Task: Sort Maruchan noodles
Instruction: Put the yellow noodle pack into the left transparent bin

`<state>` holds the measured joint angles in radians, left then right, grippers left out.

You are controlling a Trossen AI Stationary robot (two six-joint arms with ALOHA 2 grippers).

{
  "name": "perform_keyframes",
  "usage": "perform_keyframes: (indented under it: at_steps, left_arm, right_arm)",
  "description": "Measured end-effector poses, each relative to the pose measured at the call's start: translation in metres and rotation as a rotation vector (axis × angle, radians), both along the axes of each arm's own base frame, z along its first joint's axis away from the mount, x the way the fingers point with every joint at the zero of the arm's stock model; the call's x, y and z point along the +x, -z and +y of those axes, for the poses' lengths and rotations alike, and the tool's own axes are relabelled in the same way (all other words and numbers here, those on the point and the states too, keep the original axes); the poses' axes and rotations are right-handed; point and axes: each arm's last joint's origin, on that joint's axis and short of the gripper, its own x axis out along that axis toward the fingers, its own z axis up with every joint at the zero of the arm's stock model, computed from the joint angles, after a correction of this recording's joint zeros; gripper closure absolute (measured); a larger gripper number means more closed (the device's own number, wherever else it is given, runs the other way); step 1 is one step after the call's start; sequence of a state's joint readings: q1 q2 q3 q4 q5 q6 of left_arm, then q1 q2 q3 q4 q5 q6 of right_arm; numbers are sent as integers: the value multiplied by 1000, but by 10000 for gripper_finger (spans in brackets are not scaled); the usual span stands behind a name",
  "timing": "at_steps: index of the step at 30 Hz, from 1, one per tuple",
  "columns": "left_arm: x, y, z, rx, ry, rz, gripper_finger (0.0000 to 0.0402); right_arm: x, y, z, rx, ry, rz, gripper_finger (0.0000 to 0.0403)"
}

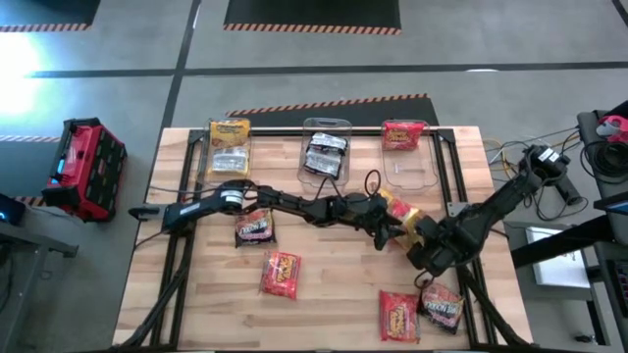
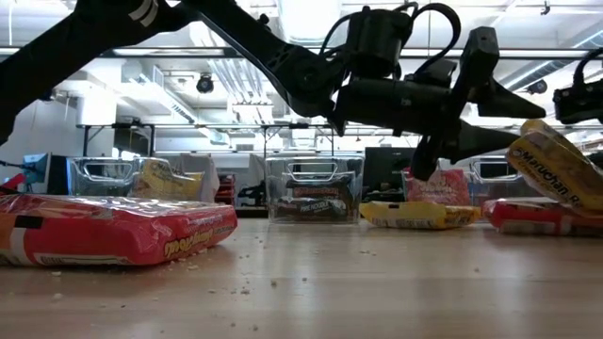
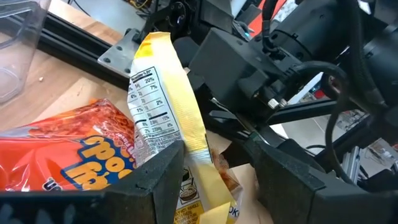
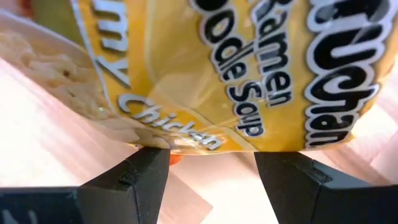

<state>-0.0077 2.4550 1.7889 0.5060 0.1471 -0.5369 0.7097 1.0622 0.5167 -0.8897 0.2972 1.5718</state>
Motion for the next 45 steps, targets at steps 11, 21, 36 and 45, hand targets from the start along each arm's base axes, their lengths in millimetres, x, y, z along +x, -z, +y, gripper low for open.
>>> perform_keyframes:
  at_steps: [11, 21, 36, 45]
  left_arm:
    - [-1, 6, 7, 20, -33, 57, 225]
    - [-2, 9, 11, 40, -75, 91, 225]
    - [-3, 11, 22, 34, -72, 125, 225]
    - [-8, 3, 23, 107, -37, 194, 225]
  right_arm:
    - [0, 2, -8, -31, -4, 36, 203]
    - [0, 4, -9, -48, -23, 41, 220]
    - [-1, 8, -12, -67, -24, 46, 235]
    - [-2, 10, -13, -70, -33, 50, 239]
